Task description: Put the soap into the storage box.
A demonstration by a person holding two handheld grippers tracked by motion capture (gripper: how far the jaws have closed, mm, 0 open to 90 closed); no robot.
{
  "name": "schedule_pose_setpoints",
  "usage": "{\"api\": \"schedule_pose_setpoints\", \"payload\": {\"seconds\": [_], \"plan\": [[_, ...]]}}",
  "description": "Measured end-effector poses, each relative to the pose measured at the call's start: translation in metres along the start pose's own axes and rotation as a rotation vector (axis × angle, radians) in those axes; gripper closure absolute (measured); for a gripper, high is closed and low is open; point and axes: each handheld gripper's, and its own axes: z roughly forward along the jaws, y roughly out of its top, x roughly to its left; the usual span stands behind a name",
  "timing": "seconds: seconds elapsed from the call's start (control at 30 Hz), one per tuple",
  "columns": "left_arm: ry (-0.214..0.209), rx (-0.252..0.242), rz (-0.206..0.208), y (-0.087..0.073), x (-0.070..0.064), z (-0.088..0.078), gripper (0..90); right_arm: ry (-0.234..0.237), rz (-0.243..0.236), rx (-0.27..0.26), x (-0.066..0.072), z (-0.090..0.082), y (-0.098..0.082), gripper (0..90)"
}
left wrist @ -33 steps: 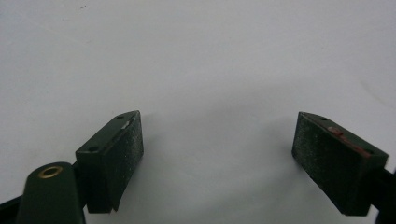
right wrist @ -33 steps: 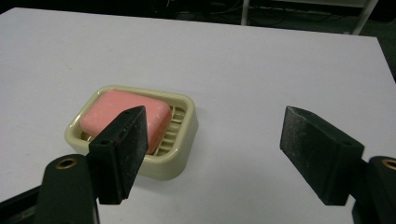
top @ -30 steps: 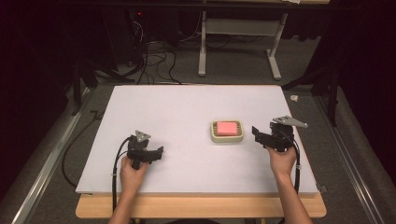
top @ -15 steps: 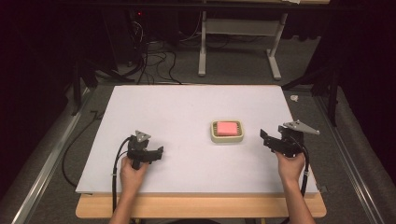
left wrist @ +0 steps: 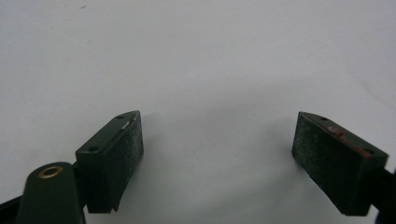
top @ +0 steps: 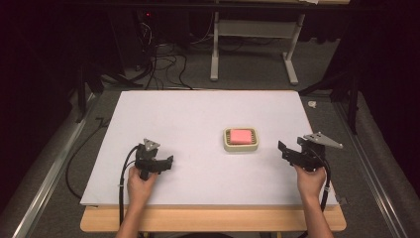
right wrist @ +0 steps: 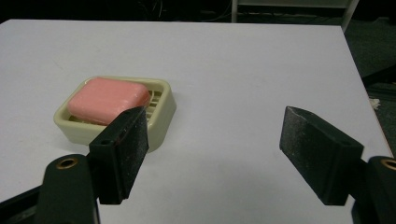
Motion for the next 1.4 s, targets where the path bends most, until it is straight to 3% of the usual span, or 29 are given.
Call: {"api": "schedule_pose_setpoints", "payload": {"seconds": [0.9,1.4], "plan": [[0.0,0.0,0.0,0.0,0.0,0.0,16.9,0.011,0.032,0.039,-0.001,0.002,-0.028,24.4],[0.0,0.0,0.0,0.0,0.0,0.0,16.9,0.011,0.013,0.08,0.003,0.011,-0.039,24.4]]}}
